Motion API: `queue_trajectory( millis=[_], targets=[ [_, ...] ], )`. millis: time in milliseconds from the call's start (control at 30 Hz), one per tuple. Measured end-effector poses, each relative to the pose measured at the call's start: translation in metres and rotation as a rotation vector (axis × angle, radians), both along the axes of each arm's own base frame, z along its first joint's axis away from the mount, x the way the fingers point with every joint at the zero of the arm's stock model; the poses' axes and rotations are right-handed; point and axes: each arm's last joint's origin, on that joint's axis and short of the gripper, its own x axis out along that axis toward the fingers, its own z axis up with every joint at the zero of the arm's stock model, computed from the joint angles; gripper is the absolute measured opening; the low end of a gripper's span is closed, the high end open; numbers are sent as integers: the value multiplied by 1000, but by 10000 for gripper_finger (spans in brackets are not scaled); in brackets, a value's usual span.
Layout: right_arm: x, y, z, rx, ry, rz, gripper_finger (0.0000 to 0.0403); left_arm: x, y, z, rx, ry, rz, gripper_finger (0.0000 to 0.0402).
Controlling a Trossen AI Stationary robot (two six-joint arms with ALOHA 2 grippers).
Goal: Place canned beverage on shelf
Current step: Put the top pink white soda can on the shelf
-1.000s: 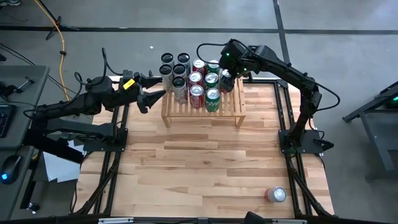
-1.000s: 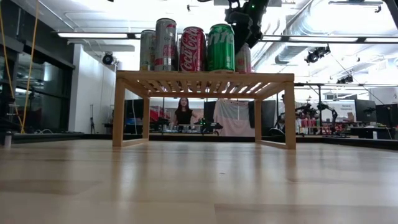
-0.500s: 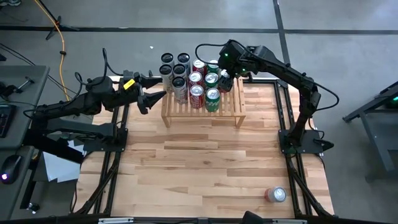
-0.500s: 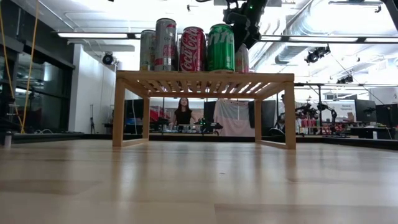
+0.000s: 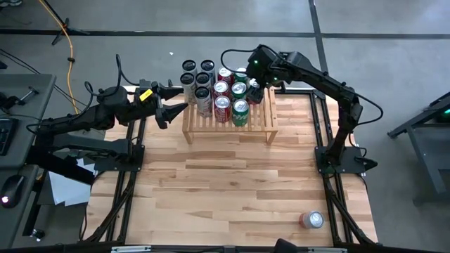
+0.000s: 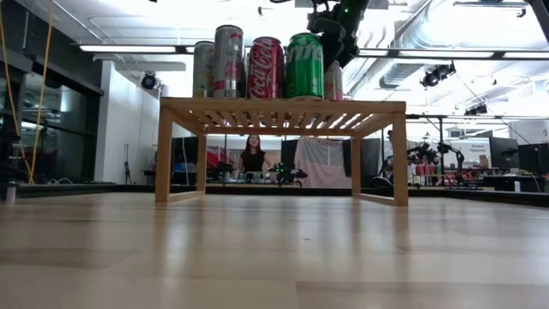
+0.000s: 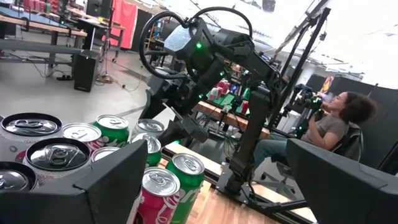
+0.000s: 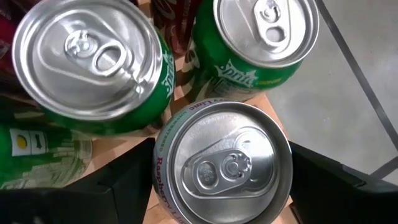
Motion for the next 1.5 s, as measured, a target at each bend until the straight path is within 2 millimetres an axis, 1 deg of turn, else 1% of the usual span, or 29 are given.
queue_trajectory(
  millis=[233,933,1033,1267,1333,1500],
  targets=[
    [-3,1,-1,10,27,0,296,0,0,0,-2,-1,0,374],
    [-2,1,-1,14,17,5,299,0,0,0,5,1,1,374],
    [-2,1,-1,14,17,5,316,0,0,0,5,1,1,374],
    [-2,2,-2,32,16,14,391,0,0,0,5,1,1,374],
    [-2,2,-2,33,14,15,395,0,0,0,5,1,1,374],
    [-5,4,4,18,1,26,390,0,0,0,5,1,11,374]
  ],
)
